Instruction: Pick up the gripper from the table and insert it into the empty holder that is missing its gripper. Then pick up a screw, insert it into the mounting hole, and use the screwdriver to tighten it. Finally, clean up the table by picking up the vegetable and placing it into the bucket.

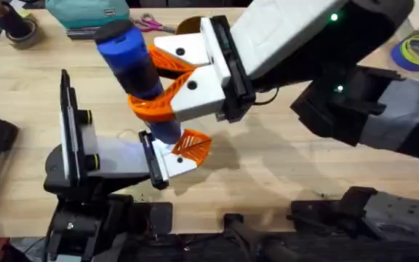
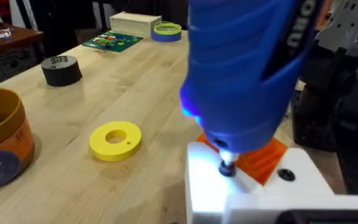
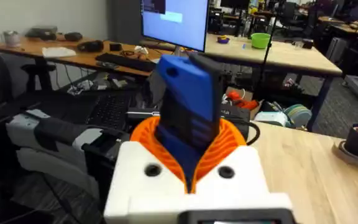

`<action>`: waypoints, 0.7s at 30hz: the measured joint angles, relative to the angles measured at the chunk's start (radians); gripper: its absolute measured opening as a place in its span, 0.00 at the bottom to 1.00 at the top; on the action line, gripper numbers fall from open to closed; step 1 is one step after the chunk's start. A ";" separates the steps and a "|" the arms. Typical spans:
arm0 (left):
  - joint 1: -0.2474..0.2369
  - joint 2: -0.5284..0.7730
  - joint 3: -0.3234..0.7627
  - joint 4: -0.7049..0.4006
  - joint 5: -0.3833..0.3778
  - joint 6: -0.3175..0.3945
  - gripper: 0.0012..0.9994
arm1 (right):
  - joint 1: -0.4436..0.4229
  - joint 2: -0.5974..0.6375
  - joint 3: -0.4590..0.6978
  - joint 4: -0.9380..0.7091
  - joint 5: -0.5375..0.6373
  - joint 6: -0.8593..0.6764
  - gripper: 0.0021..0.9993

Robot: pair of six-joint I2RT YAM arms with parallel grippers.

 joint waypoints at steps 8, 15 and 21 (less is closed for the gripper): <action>0.000 0.000 0.000 0.000 0.000 0.000 0.01 | -0.006 0.000 0.000 0.000 -0.022 -0.003 0.02; 0.000 0.000 0.000 0.000 0.000 0.000 0.01 | -0.024 0.000 0.000 0.000 -0.053 -0.003 0.02; 0.000 0.000 0.000 0.000 0.000 0.000 0.01 | -0.024 0.000 0.000 0.000 -0.057 -0.003 0.02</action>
